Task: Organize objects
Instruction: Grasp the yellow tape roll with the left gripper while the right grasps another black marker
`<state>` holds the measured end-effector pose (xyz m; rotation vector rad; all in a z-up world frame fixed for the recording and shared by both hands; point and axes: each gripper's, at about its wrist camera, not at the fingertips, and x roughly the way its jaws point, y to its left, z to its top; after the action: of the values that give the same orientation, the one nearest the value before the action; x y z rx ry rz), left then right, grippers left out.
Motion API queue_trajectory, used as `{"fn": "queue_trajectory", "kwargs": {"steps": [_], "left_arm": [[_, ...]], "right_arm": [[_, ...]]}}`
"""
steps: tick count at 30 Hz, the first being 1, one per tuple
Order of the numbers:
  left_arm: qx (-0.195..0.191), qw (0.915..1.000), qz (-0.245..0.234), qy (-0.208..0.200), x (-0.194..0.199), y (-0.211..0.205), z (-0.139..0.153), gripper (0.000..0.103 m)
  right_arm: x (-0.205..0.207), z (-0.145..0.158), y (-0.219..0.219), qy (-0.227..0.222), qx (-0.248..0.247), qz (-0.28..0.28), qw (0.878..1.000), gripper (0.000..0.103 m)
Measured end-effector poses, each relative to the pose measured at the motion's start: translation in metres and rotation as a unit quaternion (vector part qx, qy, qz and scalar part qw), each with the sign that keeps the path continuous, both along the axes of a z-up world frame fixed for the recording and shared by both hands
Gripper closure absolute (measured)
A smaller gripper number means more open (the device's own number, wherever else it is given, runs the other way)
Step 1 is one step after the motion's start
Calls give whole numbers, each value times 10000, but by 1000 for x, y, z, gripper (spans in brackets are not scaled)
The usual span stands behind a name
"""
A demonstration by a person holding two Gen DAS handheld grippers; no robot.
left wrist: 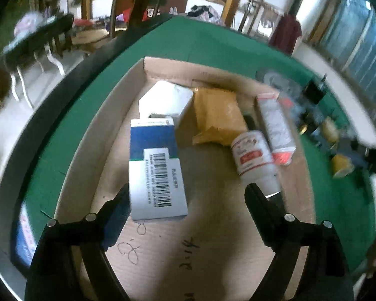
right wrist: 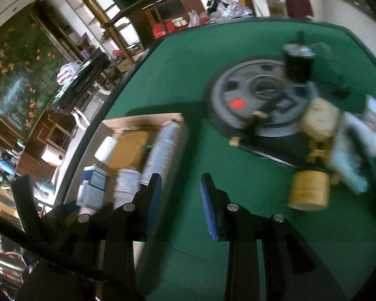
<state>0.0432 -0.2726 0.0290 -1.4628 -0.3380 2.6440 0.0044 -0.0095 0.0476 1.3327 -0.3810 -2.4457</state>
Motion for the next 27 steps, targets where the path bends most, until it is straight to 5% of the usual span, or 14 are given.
{"fn": "queue_trajectory", "kwargs": {"steps": [4, 6, 7, 8, 10, 11, 14, 17, 23, 27], "left_arm": [[516, 9957, 241, 736, 25, -8, 40, 18], [450, 9912, 227, 1228, 41, 2, 64, 18], [439, 9874, 174, 1511, 50, 11, 78, 18], [434, 9842, 104, 1711, 57, 19, 87, 18], [507, 9758, -188, 2118, 68, 40, 105, 1], [622, 9725, -362, 2214, 70, 53, 108, 1], [1099, 9773, -959, 1539, 50, 99, 92, 1], [964, 9833, -1391, 668, 31, 149, 63, 2], [-332, 9796, -1707, 1009, 23, 218, 49, 2], [-612, 9803, -1633, 928, 6, 247, 42, 2]], "right_arm": [[19, 37, 48, 553, 543, -416, 9961, 72], [26, 57, 68, 939, 852, -666, 9897, 52], [34, 67, 80, 1187, 1000, -855, 9842, 26], [46, 75, 96, 1581, 1114, -1132, 9746, 11], [60, 80, 116, 2006, 1107, -1363, 9638, 10], [58, 76, 131, 1934, 1284, -1633, 9589, 10], [47, 55, 181, 1462, 1143, -2346, 9542, 10], [42, 31, 226, 1133, 623, -2658, 9553, 10], [47, 1, 277, 1016, 200, -2922, 9507, 10], [51, -13, 292, 895, -238, -3002, 9494, 10]]}}
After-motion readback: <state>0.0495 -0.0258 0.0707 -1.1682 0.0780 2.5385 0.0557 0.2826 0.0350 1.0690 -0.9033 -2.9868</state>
